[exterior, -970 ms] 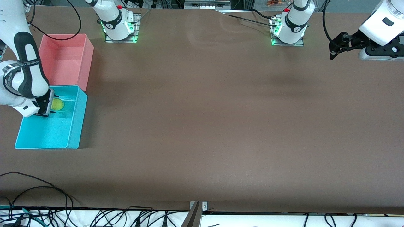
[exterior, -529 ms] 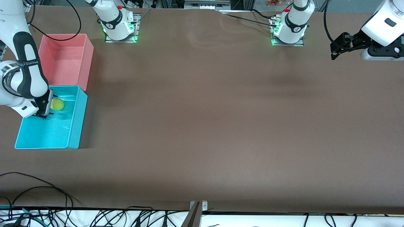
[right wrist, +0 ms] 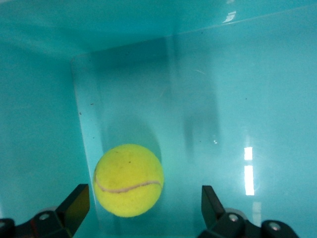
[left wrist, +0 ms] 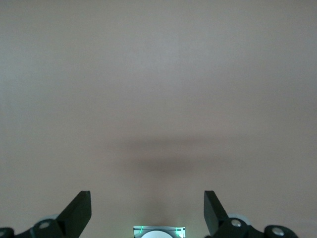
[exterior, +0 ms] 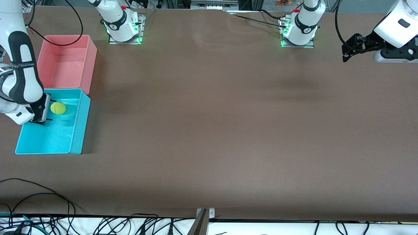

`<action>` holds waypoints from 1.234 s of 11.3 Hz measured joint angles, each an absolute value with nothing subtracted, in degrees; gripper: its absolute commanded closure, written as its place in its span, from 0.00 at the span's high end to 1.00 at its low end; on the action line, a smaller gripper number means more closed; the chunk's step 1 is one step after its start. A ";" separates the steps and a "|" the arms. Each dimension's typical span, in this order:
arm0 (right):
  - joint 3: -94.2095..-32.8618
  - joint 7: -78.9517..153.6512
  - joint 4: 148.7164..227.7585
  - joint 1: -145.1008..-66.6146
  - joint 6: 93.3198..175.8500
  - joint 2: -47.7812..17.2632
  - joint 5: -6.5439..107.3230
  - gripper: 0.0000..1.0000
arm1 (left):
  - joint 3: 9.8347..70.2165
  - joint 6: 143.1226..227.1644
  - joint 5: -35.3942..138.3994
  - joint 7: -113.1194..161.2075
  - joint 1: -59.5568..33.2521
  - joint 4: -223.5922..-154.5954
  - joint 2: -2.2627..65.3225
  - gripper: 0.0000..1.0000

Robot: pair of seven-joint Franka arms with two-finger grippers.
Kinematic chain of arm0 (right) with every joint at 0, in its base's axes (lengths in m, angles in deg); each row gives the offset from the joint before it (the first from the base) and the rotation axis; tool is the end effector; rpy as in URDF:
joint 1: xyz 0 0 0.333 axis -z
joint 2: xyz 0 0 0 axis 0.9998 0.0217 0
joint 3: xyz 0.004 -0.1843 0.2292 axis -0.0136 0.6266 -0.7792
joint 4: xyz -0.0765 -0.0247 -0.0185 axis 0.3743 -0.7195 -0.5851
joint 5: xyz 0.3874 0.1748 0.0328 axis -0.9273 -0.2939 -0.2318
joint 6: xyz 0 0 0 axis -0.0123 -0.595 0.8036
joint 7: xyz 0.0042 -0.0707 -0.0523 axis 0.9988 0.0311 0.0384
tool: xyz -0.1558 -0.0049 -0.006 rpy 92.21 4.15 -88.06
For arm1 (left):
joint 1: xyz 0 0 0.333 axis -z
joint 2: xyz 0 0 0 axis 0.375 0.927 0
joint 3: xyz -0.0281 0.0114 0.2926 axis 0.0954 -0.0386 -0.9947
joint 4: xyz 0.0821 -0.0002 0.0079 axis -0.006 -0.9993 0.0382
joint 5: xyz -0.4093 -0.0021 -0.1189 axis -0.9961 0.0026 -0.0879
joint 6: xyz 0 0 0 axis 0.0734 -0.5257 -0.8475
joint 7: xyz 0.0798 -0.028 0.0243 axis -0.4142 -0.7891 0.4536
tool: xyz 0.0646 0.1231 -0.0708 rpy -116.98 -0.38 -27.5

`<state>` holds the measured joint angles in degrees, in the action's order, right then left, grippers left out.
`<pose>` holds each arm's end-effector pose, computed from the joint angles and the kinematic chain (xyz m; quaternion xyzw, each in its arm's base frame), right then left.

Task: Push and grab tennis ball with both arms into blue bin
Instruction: 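Open the right gripper to release the ball into the cyan bin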

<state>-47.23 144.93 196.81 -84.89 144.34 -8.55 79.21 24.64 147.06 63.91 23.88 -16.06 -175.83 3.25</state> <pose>0.5629 -0.2649 0.1424 -0.7428 -0.6625 0.0700 0.0665 0.5447 -0.0749 0.5967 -0.9985 0.0174 0.0375 0.0358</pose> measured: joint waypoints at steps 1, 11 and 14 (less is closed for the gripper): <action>-47.23 144.86 196.48 -84.89 143.58 -8.65 79.14 1.00 | 24.59 147.06 63.91 23.89 -16.09 -175.83 3.25 1.00; -48.24 127.87 183.74 -91.14 123.71 -13.43 78.20 1.00 | 26.12 146.63 63.90 23.91 -15.81 -175.43 3.25 1.00; -48.22 124.48 181.23 -91.65 121.22 -14.66 78.19 1.00 | 27.31 146.56 63.90 24.28 -15.70 -175.40 3.25 1.00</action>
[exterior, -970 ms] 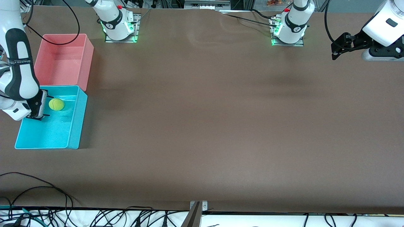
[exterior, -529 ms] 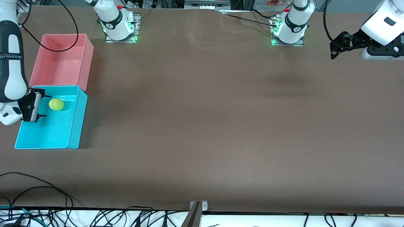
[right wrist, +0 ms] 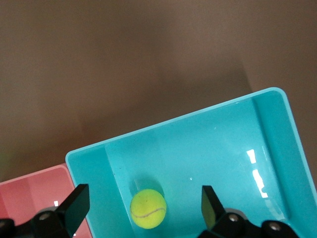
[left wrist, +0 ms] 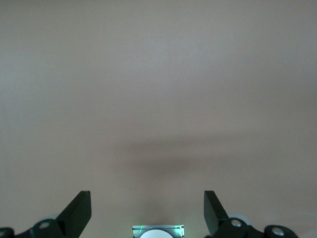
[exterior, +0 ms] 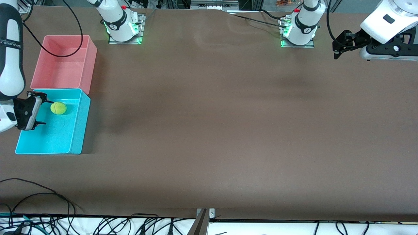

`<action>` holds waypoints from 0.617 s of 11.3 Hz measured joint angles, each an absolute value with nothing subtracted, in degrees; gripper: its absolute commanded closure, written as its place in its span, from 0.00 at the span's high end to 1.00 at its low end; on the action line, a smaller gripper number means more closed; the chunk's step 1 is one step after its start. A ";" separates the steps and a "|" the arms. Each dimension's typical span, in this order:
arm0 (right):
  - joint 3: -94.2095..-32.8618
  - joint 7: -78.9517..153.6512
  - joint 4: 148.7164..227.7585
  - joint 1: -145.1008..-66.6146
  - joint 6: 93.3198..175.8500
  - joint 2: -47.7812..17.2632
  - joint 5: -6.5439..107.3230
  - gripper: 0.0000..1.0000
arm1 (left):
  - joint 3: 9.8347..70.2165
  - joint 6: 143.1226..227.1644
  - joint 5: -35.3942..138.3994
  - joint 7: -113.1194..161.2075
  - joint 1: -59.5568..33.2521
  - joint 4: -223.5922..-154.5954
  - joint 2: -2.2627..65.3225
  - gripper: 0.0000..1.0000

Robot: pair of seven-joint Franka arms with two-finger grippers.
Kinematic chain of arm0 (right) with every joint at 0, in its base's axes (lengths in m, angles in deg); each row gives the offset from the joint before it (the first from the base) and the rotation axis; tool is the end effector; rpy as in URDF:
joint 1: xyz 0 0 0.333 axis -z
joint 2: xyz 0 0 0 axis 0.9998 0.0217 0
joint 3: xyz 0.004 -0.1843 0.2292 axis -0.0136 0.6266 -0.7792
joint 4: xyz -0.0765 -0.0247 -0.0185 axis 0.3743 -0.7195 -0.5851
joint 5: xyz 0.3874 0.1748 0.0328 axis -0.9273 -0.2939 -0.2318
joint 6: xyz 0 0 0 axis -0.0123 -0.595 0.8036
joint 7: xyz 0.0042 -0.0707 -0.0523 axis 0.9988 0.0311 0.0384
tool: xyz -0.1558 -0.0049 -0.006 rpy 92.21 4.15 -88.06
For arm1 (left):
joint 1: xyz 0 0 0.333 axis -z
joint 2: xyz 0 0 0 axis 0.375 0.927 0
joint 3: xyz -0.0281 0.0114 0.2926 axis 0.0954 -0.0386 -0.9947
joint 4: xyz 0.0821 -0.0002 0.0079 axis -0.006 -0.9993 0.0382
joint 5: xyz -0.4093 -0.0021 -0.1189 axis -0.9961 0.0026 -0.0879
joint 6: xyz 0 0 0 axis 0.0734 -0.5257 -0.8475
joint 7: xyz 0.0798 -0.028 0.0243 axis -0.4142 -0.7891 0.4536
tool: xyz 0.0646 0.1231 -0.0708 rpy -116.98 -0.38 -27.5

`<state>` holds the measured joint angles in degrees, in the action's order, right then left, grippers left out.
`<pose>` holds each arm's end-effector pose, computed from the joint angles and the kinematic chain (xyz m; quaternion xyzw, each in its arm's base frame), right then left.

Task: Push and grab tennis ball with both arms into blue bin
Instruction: 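Open the right gripper to release the ball into the cyan bin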

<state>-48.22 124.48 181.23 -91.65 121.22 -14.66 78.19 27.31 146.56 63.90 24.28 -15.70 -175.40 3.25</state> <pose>0.6361 -0.1670 0.3015 -0.8034 -0.5858 0.0596 0.0883 0.5387 -0.1039 0.5996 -0.9978 0.0400 0.0369 0.0379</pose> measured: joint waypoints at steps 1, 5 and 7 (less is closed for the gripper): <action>-48.23 123.35 179.81 -91.94 119.81 -14.68 78.15 1.00 | 27.27 146.52 63.90 24.57 -15.71 -175.40 3.25 1.00; -48.28 117.05 176.10 -94.58 116.13 -14.75 78.11 1.00 | 27.51 146.46 63.90 25.11 -15.70 -175.27 3.25 1.00; -48.28 111.35 173.93 -96.43 113.90 -14.96 78.11 1.00 | 28.04 146.23 63.90 25.18 -15.69 -175.19 3.25 1.00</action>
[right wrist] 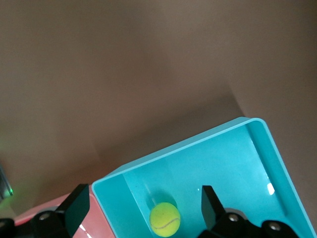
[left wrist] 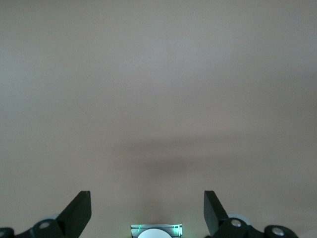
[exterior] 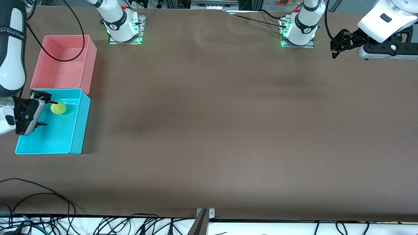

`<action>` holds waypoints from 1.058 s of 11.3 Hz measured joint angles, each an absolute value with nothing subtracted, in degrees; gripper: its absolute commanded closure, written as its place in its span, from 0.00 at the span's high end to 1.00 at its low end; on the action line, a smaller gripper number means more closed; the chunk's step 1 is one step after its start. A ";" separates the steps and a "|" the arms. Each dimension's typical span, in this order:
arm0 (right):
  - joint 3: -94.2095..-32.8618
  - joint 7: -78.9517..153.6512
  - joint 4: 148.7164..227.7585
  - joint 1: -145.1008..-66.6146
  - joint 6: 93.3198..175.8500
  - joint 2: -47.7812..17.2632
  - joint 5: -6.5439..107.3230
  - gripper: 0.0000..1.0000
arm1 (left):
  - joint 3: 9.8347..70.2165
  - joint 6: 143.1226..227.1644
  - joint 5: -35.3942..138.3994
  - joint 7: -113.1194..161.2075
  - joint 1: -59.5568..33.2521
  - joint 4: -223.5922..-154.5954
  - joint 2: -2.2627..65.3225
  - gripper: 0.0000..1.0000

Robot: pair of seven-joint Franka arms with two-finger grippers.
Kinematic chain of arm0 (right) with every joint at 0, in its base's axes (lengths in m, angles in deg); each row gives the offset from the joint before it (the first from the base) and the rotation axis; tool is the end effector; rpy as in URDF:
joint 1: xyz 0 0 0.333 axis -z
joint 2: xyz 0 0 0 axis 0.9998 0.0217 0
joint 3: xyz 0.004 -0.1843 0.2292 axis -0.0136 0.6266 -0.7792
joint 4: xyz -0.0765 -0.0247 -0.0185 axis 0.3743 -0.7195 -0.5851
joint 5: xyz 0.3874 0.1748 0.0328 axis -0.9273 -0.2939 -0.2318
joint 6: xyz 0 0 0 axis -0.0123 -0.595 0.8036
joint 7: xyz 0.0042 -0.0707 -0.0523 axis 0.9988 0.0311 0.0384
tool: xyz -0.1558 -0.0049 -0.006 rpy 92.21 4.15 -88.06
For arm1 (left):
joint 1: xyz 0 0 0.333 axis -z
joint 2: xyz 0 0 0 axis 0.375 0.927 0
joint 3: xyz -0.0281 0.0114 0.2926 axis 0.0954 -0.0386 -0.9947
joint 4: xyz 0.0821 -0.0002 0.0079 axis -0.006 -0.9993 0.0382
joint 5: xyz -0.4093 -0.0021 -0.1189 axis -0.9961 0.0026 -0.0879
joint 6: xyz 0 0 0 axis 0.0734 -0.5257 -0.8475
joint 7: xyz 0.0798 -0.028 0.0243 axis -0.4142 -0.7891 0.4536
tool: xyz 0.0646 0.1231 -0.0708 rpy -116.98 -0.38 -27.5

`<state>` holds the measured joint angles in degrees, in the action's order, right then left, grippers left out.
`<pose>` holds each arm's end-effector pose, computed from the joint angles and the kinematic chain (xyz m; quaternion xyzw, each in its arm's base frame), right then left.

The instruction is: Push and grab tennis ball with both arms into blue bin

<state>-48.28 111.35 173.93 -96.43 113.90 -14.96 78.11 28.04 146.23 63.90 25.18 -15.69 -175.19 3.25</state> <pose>0.6586 -0.1046 0.3576 -0.8386 -0.5345 0.0685 0.0799 0.5365 -0.1108 0.6009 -0.9978 0.0385 0.0374 0.0389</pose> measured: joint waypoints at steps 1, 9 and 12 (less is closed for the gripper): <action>-48.28 107.95 172.90 -96.78 112.92 -15.59 78.11 1.00 | 28.04 145.95 63.90 25.20 -15.70 -175.15 3.25 1.00; -58.68 68.32 171.86 -94.09 102.93 -28.96 78.74 1.00 | 27.87 145.66 63.90 26.18 -15.78 -175.03 3.25 1.00; -64.08 56.04 172.07 -90.67 102.66 -30.83 80.20 1.00 | 28.07 145.64 63.90 26.44 -15.74 -175.02 3.25 1.00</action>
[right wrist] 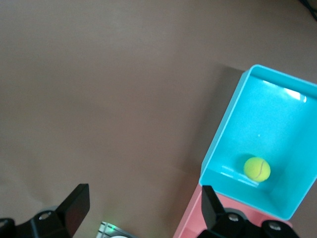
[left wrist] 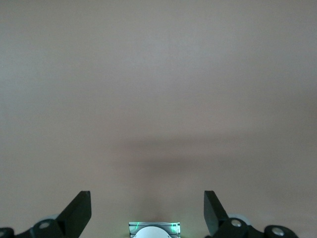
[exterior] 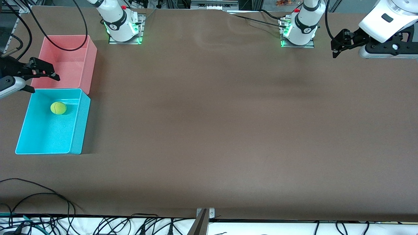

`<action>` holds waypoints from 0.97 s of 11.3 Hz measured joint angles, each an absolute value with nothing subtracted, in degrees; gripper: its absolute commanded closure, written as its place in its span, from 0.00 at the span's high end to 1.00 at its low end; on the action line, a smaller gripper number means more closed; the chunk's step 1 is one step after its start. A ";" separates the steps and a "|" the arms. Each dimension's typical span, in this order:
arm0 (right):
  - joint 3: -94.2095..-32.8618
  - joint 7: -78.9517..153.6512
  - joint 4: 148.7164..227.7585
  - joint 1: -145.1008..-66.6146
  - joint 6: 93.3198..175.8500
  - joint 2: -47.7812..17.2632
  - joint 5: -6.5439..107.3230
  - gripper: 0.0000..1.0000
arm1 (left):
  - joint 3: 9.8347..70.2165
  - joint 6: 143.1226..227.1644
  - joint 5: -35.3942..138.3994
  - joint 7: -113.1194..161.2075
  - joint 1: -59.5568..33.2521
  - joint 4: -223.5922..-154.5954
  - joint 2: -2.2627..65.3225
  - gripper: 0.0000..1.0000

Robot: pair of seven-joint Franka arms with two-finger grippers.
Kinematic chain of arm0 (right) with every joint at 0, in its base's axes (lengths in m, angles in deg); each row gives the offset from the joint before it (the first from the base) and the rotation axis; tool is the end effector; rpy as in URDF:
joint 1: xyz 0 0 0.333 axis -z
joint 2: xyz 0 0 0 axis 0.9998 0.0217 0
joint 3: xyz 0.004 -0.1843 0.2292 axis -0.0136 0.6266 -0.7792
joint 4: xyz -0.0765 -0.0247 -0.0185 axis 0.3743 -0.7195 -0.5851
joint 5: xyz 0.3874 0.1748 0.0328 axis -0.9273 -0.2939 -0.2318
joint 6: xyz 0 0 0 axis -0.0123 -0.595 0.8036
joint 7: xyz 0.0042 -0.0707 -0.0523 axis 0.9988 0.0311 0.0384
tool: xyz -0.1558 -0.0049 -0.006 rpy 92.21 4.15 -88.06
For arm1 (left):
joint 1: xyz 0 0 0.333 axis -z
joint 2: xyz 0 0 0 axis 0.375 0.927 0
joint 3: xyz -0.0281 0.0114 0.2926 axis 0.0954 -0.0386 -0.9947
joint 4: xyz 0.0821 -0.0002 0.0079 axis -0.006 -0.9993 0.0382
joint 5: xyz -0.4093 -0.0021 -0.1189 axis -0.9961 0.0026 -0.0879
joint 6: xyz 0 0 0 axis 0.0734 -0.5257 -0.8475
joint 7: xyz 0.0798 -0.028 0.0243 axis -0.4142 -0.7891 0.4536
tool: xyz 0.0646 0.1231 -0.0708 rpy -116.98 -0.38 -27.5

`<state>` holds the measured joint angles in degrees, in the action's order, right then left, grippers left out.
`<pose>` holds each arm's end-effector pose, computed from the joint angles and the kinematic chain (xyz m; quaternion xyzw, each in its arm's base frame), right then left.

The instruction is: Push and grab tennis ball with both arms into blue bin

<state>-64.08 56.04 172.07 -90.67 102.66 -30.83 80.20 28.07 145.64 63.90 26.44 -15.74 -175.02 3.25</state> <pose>0.6098 -0.0085 0.5268 -0.9796 -0.1826 0.0473 0.0690 0.5350 -0.1102 0.6016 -0.9980 0.0271 0.0406 0.0400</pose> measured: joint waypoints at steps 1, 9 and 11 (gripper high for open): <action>-64.50 51.07 172.40 -90.50 102.66 -31.15 80.97 1.00 | 28.25 145.63 63.90 26.49 -15.70 -175.02 3.25 1.00; -64.62 34.53 177.96 -88.87 103.69 -35.30 85.84 1.00 | 28.21 145.63 63.90 26.83 -15.77 -175.02 3.25 1.00; -64.62 31.95 179.53 -88.72 103.68 -37.40 85.85 1.00 | 28.20 145.63 63.90 26.90 -15.77 -175.01 3.25 1.00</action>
